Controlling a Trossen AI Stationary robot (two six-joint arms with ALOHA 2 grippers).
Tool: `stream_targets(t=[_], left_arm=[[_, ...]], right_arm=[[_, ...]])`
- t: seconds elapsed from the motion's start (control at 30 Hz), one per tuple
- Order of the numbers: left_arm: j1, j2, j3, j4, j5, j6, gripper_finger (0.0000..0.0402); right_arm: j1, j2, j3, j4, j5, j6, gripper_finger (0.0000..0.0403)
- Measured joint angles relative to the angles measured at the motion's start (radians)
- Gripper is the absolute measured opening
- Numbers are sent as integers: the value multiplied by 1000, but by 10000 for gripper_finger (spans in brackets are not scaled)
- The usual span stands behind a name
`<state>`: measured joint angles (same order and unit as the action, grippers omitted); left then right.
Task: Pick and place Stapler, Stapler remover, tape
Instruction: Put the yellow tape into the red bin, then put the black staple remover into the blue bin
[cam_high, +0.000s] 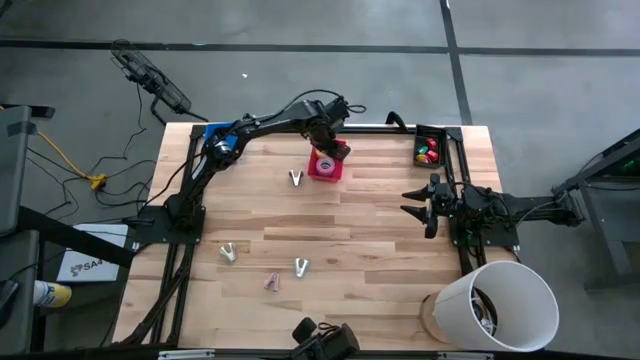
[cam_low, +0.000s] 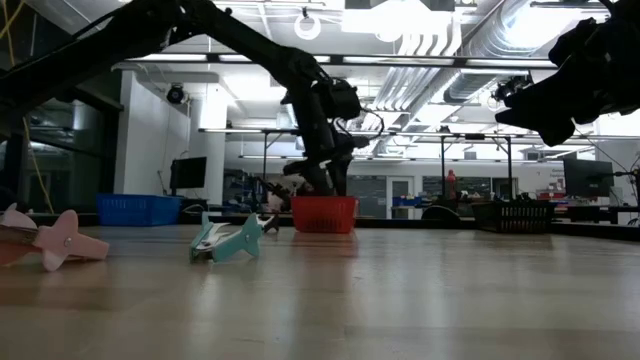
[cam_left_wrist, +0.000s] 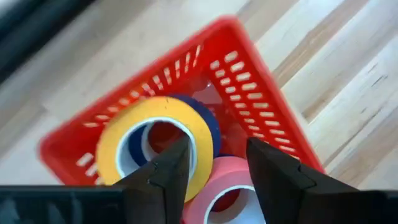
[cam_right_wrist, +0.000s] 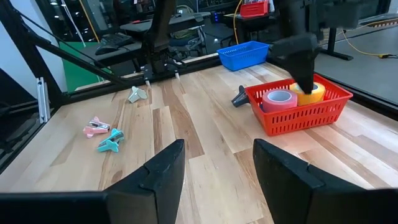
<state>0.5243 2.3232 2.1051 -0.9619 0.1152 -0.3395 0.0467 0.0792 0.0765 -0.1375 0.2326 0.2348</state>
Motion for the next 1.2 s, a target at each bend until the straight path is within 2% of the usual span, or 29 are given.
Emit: stream_targets(t=[0.17,0.37,0.9,1.03,1.2], left_arm=[[8,-23,76,-66,-61,37,158],[13,-63,162,-226,-151,63,158],[12,-125,164,-573,-266,150,159],[6,-125,151,-610,-267,193,159],[-3,-155,74,-606,-249,238,159]], right_arm=[[0,0,0,0,0,0,181],[0,0,0,0,0,0,181],[0,0,0,0,0,0,181],[0,0,0,0,0,0,181],[0,0,0,0,0,0,181]])
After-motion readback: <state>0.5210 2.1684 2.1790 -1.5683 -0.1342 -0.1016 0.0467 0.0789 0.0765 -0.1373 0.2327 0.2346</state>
